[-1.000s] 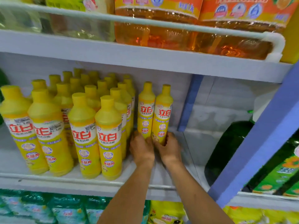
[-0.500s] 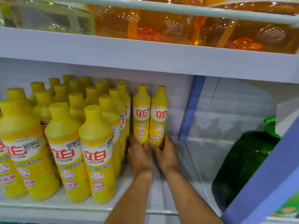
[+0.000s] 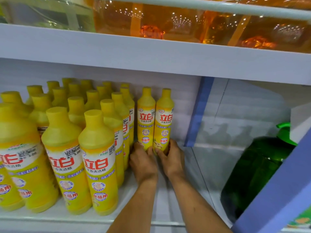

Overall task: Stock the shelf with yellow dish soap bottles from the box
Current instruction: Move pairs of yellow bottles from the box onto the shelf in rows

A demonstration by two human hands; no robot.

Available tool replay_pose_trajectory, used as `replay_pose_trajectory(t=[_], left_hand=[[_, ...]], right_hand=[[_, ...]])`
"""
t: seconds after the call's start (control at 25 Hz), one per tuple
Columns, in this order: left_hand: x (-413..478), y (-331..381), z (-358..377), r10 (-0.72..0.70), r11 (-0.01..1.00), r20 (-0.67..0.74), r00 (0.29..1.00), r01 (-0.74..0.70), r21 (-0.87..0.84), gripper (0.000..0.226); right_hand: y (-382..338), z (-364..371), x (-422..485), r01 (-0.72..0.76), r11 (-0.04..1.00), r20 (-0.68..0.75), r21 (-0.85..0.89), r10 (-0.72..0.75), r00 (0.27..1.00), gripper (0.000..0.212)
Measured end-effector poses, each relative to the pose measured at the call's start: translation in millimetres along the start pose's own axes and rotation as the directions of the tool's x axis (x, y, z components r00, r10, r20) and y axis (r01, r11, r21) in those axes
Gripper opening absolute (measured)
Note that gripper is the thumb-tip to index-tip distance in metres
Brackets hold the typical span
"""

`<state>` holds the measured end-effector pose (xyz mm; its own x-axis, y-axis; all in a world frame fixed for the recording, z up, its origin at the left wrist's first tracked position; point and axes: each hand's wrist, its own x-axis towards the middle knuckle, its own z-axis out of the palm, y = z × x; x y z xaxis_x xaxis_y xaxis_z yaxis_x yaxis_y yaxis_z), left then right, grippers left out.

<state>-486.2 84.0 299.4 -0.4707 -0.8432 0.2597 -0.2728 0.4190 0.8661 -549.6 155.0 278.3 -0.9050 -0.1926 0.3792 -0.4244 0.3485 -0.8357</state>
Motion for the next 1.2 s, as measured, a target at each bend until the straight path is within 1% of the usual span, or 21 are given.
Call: replay_pose_trajectory(t=[0.16,0.52,0.6,0.64,0.72,0.76,0.8,0.88,0.92,1.04,1.12,1.2], left_hand=[[2,1,2,-0.014,1.0,-0.006,1.0,0.014,-0.001,0.035],[3,-1,3,-0.017,1.0,-0.013,1.0,0.017,-0.011,0.038],[-2,-1,-1,-0.026,0.999,0.017,1.0,0.026,0.021,0.04],[-6,-1,-4,-0.025,0.998,0.052,0.998,0.022,0.064,0.042],[-14,0,-12,0.005,0.983,0.159,0.987,-0.034,0.181,0.05],[-18,1,-19,0.03,0.964,0.232,0.972,-0.09,0.252,0.056],[-22,2,-28,0.06,0.923,0.319,0.946,-0.174,0.343,0.063],[-31,7,-52,0.104,0.776,0.509,0.854,-0.39,0.495,0.071],[-37,10,-67,0.119,0.709,0.583,0.804,-0.479,0.517,0.072],[-57,23,-112,0.162,0.571,0.711,0.684,-0.653,0.498,0.066],[-72,35,-144,0.199,0.512,0.759,0.62,-0.726,0.459,0.064],[-87,38,-173,0.228,0.473,0.797,0.56,-0.779,0.412,0.077]], right_hand=[[0,0,2,-0.01,1.0,-0.008,-0.005,0.01,1.0,0.052],[-7,-4,2,-0.032,0.999,0.04,-0.038,0.034,0.999,0.053],[-10,-8,-3,-0.05,0.997,0.077,-0.054,0.054,0.996,0.056],[-11,-11,-6,-0.049,0.995,0.099,-0.084,0.057,0.993,0.058],[-18,-24,-15,-0.007,0.977,0.168,-0.215,0.044,0.985,0.06],[-24,-32,-21,0.029,0.953,0.215,-0.302,0.038,0.976,0.059],[-33,-43,-28,0.071,0.918,0.266,-0.391,0.039,0.963,0.058],[-50,-66,-41,0.158,0.815,0.352,-0.557,0.059,0.934,0.059],[-60,-77,-49,0.197,0.765,0.389,-0.613,0.076,0.918,0.063],[-90,-103,-76,0.331,0.634,0.469,-0.699,0.056,0.882,0.069],[-116,-119,-103,0.344,0.593,0.47,-0.728,0.065,0.88,0.067],[-140,-136,-134,0.323,0.567,0.448,-0.758,0.092,0.889,0.062]])
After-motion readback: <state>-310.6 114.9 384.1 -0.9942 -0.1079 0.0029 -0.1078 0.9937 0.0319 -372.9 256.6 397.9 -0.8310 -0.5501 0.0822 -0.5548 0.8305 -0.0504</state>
